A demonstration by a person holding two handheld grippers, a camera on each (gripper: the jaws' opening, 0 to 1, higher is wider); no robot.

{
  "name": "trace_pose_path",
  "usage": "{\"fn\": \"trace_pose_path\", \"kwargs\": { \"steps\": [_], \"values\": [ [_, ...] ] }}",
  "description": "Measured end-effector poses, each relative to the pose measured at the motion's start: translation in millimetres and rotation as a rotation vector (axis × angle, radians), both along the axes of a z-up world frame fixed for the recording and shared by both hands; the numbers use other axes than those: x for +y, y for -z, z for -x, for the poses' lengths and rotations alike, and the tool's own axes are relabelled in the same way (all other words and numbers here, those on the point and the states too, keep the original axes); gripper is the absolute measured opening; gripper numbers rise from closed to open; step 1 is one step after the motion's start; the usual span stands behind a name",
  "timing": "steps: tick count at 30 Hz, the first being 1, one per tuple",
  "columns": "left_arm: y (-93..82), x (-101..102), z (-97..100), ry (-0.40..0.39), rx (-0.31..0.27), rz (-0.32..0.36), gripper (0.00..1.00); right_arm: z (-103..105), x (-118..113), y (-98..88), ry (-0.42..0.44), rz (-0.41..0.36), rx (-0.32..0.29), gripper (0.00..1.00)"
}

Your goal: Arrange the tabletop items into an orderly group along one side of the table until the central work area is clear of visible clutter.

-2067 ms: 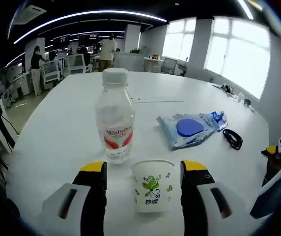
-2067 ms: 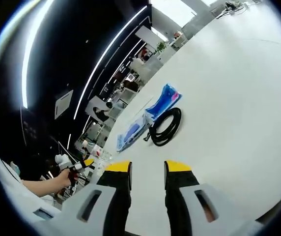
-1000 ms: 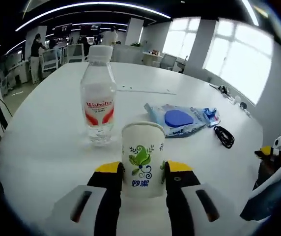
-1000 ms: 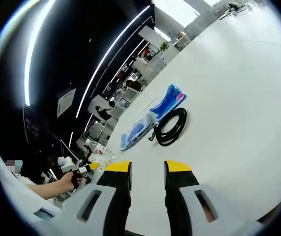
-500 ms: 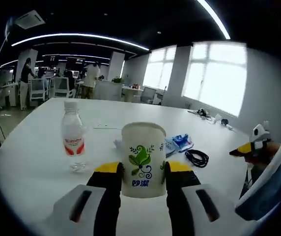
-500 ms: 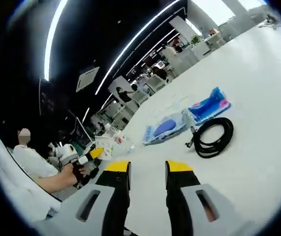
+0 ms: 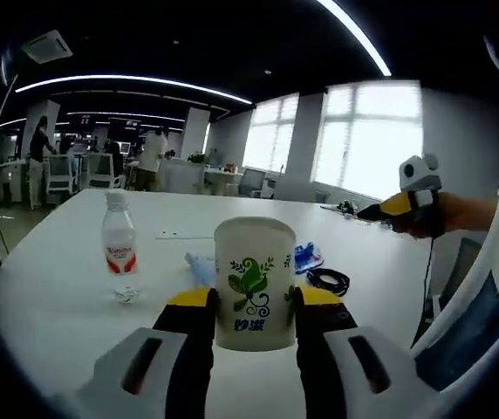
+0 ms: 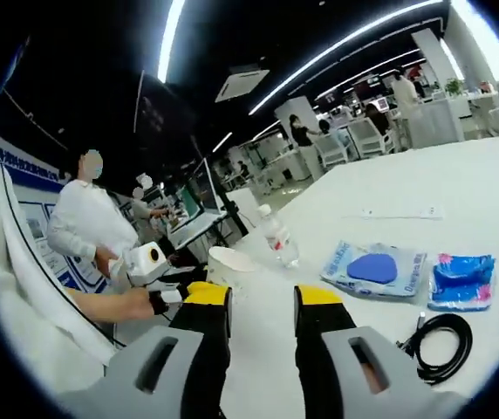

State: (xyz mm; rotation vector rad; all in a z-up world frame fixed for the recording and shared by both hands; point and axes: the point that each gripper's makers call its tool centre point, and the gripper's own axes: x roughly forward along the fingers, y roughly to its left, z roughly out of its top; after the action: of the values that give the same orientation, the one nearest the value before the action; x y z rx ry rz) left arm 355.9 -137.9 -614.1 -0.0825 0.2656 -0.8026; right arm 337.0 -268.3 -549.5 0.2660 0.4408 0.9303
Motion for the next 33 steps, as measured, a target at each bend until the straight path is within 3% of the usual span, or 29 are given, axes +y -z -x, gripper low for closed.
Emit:
{"fn": "trace_pose_path", "kwargs": {
  "steps": [1,3,4,6,10,13,15,18,20,23,27,29,31,33],
  "values": [
    [-1.0,-2,2.0,0.007,-0.004,-0.002,0.35,1,7,0.7,-0.036,0.026,0.003,0.27],
    [-3.5,-5,6.0,0.018,-0.02,-0.013,0.35,5,21,14.0,-0.136,0.17,0.017,0.26],
    [-5.2,-8,8.2,0.026,-0.029,-0.015,0.35,4,31,16.7,-0.201,0.246,-0.037,0.26],
    [-7.8,-13,13.3,0.034,-0.045,-0.018,0.35,5,49,13.0,-0.286,0.301,-0.125,0.24],
    [-5.6,-19,19.9,0.049,-0.048,-0.019,0.35,14,75,6.7,-0.411,0.3,-0.15,0.23],
    [-2.5,-22,28.8,0.066,-0.058,-0.041,0.35,22,87,15.1,-0.507,0.322,-0.1,0.23],
    [-1.7,-23,33.6,0.078,-0.066,-0.047,0.35,22,91,21.9,-0.533,0.352,-0.086,0.23],
    [-1.9,-21,36.8,0.083,-0.08,-0.056,0.36,24,98,25.7,-0.566,0.352,-0.09,0.13],
    [-5.0,-18,35.9,0.07,-0.085,-0.034,0.36,28,102,33.7,-0.591,0.357,-0.048,0.08],
    [-6.0,-17,36.1,0.064,-0.091,-0.04,0.36,26,107,39.8,-0.594,0.369,-0.075,0.05],
    [3.0,-5,38.1,0.033,-0.076,-0.068,0.38,30,114,42.3,-0.625,0.341,-0.032,0.0],
    [9.5,6,37.7,-0.008,-0.065,-0.094,0.27,30,118,44.6,-0.629,0.346,-0.038,0.0],
    [15.8,14,38.8,-0.041,-0.058,-0.119,0.38,27,118,48.5,-0.64,0.357,-0.035,0.0],
    [13.3,21,33.8,-0.085,-0.067,-0.137,0.58,22,119,49.7,-0.634,0.352,-0.02,0.0]
  ]
}}
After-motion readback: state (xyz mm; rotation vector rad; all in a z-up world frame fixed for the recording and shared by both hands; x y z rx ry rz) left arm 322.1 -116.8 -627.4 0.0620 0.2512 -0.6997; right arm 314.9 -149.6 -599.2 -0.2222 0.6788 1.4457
